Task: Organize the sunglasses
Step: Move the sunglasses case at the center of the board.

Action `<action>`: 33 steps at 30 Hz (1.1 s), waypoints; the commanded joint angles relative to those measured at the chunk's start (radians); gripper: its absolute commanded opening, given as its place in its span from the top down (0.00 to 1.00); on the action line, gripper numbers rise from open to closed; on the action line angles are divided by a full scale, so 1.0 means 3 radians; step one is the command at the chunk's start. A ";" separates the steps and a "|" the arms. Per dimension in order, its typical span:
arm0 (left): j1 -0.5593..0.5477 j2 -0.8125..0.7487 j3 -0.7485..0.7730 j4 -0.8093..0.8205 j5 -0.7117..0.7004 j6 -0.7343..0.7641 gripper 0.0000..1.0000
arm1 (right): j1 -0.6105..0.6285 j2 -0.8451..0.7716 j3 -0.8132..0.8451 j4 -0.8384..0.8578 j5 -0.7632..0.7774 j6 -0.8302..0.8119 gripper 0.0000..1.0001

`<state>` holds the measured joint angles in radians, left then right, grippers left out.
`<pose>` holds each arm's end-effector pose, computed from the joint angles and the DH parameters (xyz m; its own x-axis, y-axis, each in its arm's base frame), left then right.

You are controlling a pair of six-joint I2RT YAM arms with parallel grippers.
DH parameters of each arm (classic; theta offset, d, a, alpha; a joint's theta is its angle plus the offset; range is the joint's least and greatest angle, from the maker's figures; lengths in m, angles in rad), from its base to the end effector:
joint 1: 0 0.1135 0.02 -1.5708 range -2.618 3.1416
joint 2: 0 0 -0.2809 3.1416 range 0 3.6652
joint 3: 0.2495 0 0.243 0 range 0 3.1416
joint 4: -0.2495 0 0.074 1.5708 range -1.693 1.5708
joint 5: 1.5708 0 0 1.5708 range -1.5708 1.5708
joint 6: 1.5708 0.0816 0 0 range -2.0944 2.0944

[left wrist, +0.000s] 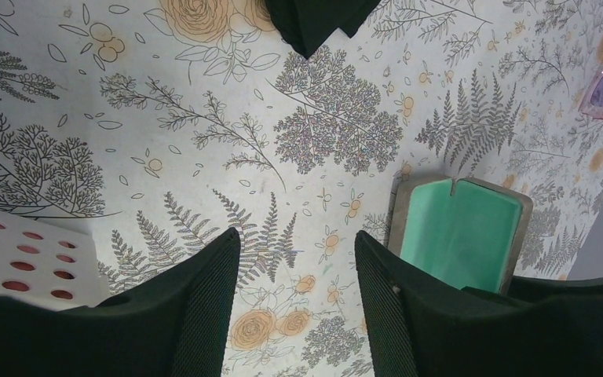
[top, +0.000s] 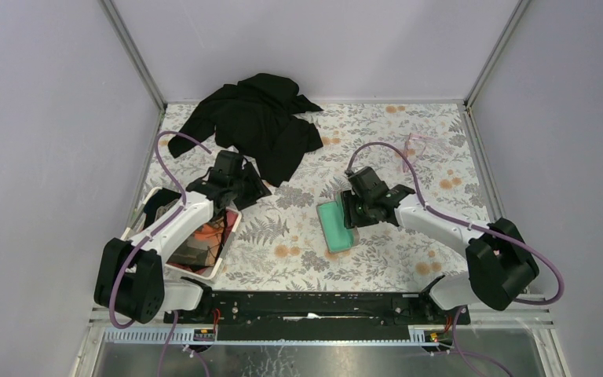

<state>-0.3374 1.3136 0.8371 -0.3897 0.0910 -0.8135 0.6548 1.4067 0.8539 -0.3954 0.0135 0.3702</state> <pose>0.2673 -0.1016 0.2122 -0.7738 -0.4955 -0.3947 -0.2578 0.8154 -0.5183 0.2360 0.1798 0.1917 -0.8188 -0.1725 -0.5476 -0.3287 0.9228 0.2008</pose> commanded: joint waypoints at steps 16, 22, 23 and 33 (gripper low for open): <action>0.0050 0.0038 -0.0097 -0.0008 0.0181 0.0226 0.40 | 0.0019 -0.0142 0.0478 -0.0605 0.1420 -0.0136 0.86; 0.0063 0.0019 -0.0135 -0.0015 0.0199 0.0228 0.40 | -0.0397 -0.0095 0.0464 -0.0805 0.1901 -0.0151 0.89; 0.0061 0.0014 -0.0143 -0.0015 0.0207 0.0227 0.40 | -0.0509 -0.0101 0.0436 -0.0809 0.1907 -0.0146 0.90; 0.0061 0.0012 -0.0175 -0.0030 0.0227 0.0238 0.40 | -0.1160 -0.0143 0.0242 -0.0779 0.1751 -0.0108 0.87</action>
<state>-0.3264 1.3304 0.7986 -0.3908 0.1505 -0.7658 0.3470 1.3857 0.9272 -0.6270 0.5224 0.3336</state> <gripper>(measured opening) 0.601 0.273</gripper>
